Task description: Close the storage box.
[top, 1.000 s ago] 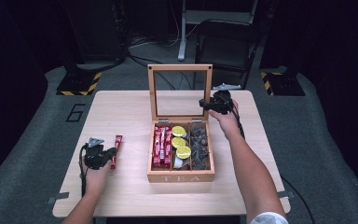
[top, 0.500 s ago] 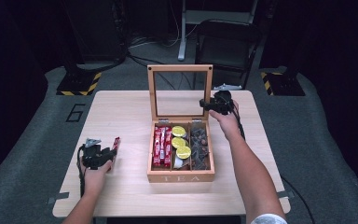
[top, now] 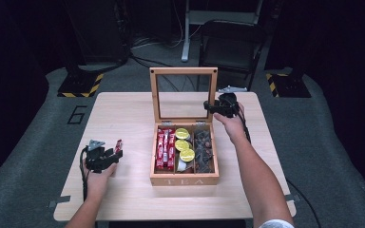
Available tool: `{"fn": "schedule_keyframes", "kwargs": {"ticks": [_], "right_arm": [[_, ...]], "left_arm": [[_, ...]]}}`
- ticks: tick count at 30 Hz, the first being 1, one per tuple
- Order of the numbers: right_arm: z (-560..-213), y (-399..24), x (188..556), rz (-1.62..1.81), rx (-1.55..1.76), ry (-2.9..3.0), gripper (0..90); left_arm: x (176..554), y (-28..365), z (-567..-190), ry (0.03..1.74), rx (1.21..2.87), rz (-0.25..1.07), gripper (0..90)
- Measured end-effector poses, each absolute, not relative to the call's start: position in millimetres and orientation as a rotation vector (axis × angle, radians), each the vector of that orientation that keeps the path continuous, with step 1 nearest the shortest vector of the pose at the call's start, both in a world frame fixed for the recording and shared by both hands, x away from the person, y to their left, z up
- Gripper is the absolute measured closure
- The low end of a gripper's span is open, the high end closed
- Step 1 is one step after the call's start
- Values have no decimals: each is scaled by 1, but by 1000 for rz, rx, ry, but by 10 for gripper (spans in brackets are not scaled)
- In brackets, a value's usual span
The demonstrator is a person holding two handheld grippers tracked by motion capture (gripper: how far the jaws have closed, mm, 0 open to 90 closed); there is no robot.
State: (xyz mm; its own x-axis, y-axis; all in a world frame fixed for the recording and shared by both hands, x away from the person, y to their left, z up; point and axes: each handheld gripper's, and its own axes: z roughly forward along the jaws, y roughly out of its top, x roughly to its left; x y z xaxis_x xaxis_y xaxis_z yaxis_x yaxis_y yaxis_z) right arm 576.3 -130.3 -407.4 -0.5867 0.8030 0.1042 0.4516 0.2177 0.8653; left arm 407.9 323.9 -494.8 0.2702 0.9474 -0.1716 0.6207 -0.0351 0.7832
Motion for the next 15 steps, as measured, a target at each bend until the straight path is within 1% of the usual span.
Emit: {"fn": "schedule_keyframes", "kwargs": {"ticks": [2, 9, 15], "right_arm": [[-407, -131, 574, 1322, 1167, 2129, 558], [-406, -132, 566, 1331, 1140, 2129, 558], [-406, -133, 559, 1346, 1123, 2131, 554]], "left_arm": [[408, 321, -493, 1413, 1770, 523, 520], [407, 307, -489, 1372, 1764, 544, 507], [408, 298, -481, 1334, 1763, 526, 492]]}}
